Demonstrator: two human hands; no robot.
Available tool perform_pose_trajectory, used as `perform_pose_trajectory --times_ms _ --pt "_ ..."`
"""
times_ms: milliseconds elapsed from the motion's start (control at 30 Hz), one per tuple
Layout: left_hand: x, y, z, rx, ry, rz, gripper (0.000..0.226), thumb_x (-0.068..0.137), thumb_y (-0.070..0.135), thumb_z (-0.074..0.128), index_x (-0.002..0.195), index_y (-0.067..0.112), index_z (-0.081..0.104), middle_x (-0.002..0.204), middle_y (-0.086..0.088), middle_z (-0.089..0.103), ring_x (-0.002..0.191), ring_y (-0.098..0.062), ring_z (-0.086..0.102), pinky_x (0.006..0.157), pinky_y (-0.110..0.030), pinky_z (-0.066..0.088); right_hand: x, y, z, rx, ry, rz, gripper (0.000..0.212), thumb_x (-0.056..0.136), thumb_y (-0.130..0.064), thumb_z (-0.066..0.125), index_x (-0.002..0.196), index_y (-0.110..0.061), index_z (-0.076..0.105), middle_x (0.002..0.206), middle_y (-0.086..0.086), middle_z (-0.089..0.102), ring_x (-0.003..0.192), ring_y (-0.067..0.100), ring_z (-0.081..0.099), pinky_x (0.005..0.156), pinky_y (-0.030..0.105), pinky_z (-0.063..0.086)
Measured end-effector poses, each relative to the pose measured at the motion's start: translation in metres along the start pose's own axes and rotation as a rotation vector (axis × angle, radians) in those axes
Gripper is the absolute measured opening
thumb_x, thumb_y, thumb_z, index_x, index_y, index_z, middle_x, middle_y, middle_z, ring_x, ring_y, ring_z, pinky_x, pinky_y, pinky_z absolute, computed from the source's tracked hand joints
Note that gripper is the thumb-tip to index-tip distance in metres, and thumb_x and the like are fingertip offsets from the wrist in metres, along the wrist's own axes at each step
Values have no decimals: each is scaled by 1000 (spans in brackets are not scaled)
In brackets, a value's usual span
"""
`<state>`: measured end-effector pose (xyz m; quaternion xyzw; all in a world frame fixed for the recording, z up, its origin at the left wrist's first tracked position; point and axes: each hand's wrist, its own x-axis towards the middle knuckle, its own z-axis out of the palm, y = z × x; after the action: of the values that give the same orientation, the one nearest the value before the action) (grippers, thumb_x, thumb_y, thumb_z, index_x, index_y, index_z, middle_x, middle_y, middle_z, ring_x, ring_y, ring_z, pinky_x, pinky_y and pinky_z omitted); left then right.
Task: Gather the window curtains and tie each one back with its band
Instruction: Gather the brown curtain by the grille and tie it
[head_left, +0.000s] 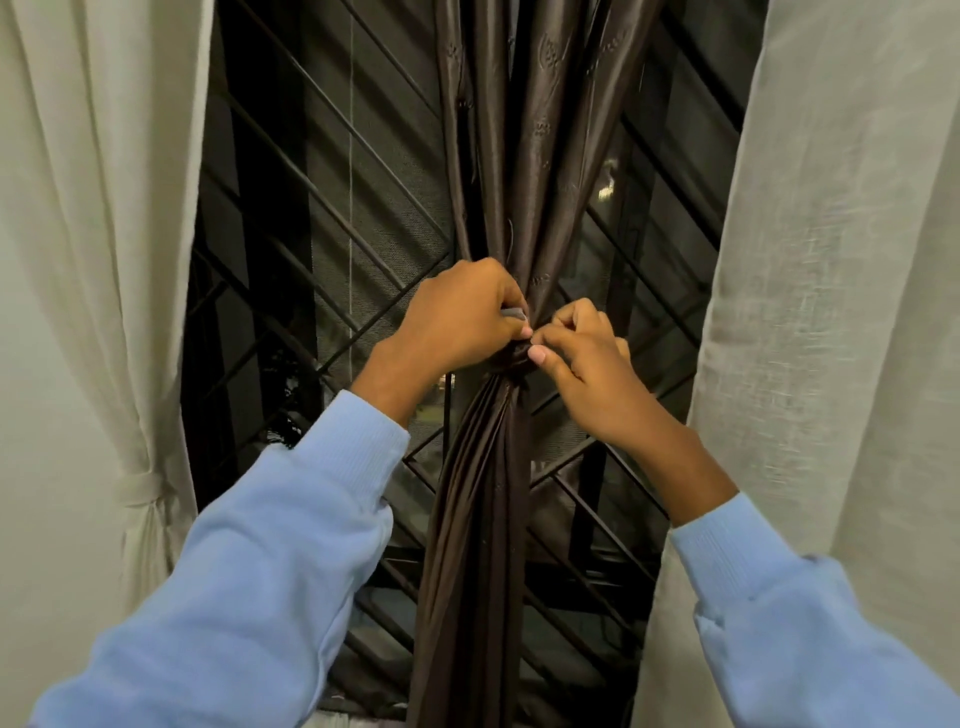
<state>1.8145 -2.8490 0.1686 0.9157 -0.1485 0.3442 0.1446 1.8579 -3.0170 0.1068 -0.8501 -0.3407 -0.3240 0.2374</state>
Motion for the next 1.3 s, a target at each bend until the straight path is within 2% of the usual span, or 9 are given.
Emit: perform_pose_trajectory --times_ms 267,400,533,633,700,800,900,1067,1300 --pt "-17 -2 28 -116 475 53 35 65 38 81 95 26 67 95 8 61 79 -8 58 63 -27 48 2 12 2 40 33 97 10 97 -44 53 89 -47 59 92 -15 43 100 10 43 81 35 24" --pt "-17 -20 48 -602 572 -160 57 64 41 84 109 22 54 109 4 54 77 -12 63 65 -23 52 -5 7 21 446 248 182 12 90 -32 68 87 -43 63 98 -12 61 94 7 60 86 31 42" --pt "-23 -33 82 -806 412 -308 49 74 37 78 113 24 50 97 -2 62 73 -10 66 66 -40 59 -5 12 47 890 241 319 36 86 -6 73 110 -28 58 107 -1 66 92 12 66 84 26 52" --pt "-30 -41 101 -718 264 -296 47 69 36 82 108 20 61 83 10 65 62 3 62 63 -19 53 -5 19 66 1029 270 456 51 86 -1 72 122 -26 46 106 -1 62 86 3 69 75 14 51" --pt "-35 -45 108 -637 223 -261 38 71 37 81 101 17 69 78 15 67 63 4 63 61 -15 51 -8 24 74 972 295 511 41 85 -4 74 116 -23 55 98 -1 66 82 2 70 68 11 50" --pt "-44 -45 120 -482 156 -193 20 86 29 68 92 10 72 77 -3 72 72 -16 67 63 -31 50 -20 27 88 774 339 477 19 84 -12 77 94 -27 70 87 -6 73 81 4 71 70 15 51" --pt "-54 -40 132 -386 173 -169 19 92 20 60 86 3 68 76 -14 69 71 -28 63 56 -18 30 -35 26 101 630 398 458 16 82 -18 80 85 -32 73 86 -13 73 84 2 70 77 20 54" --pt "-71 -41 149 -377 127 -221 20 94 22 55 90 9 70 78 -9 70 70 -22 63 58 -23 38 -50 32 117 624 410 560 21 79 -21 82 99 -19 77 89 -9 74 85 5 71 79 23 56" --pt "-119 -38 203 -371 4 -348 31 96 22 51 78 4 69 78 -19 69 73 -34 63 62 -34 39 -92 32 138 534 354 639 23 81 -12 79 105 -8 77 92 0 77 84 8 72 83 27 59"
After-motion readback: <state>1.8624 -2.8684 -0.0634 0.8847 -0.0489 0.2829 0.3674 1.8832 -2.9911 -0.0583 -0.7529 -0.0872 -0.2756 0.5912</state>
